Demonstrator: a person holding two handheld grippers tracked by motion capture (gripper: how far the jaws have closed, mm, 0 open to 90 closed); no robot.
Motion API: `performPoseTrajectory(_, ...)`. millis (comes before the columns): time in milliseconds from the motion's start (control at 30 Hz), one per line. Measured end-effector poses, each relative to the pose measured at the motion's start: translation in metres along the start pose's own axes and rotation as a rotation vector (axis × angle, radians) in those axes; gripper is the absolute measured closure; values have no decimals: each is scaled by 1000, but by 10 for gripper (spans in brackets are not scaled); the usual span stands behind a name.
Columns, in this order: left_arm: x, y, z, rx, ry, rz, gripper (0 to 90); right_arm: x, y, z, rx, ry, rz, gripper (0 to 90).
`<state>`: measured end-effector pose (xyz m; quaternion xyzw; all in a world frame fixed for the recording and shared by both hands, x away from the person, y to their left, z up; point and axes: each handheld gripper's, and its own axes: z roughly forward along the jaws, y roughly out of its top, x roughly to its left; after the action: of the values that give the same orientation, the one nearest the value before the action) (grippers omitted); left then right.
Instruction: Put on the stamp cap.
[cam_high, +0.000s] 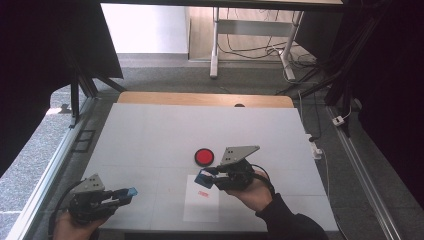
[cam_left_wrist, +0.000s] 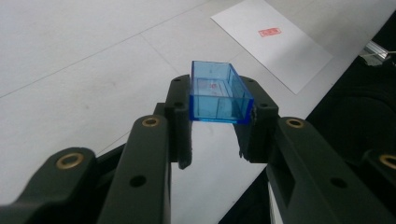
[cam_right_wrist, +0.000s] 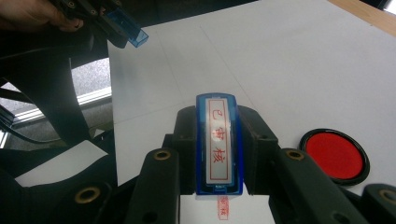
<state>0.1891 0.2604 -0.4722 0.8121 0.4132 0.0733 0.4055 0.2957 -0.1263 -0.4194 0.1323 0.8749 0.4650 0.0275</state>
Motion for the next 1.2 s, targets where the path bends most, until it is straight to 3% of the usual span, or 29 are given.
performPoseTrajectory(233, -5, 10, 4, 11, -37, 7, 683, -2, 1, -4, -9, 9, 5, 710)
performPoseTrajectory(533, -15, 28, 13, 5, -80, 100, 683, -3, 2, -7, -18, 22, -14, 710)
performPoseTrajectory(767, -21, 46, 27, -6, -156, 192, 683, -5, 2, -10, -36, 33, 12, 711)
performPoseTrajectory(967, -29, 62, 48, 27, -218, 286, 683, -5, 4, -13, -29, 34, 8, 711)
performPoseTrajectory(1100, -32, 73, 59, 22, -267, 316, 683, -6, 5, -13, -29, 49, 8, 711)
performPoseTrajectory(1200, -33, 81, 67, 12, -315, 316, 683, -5, 6, -14, -31, 60, -4, 710)
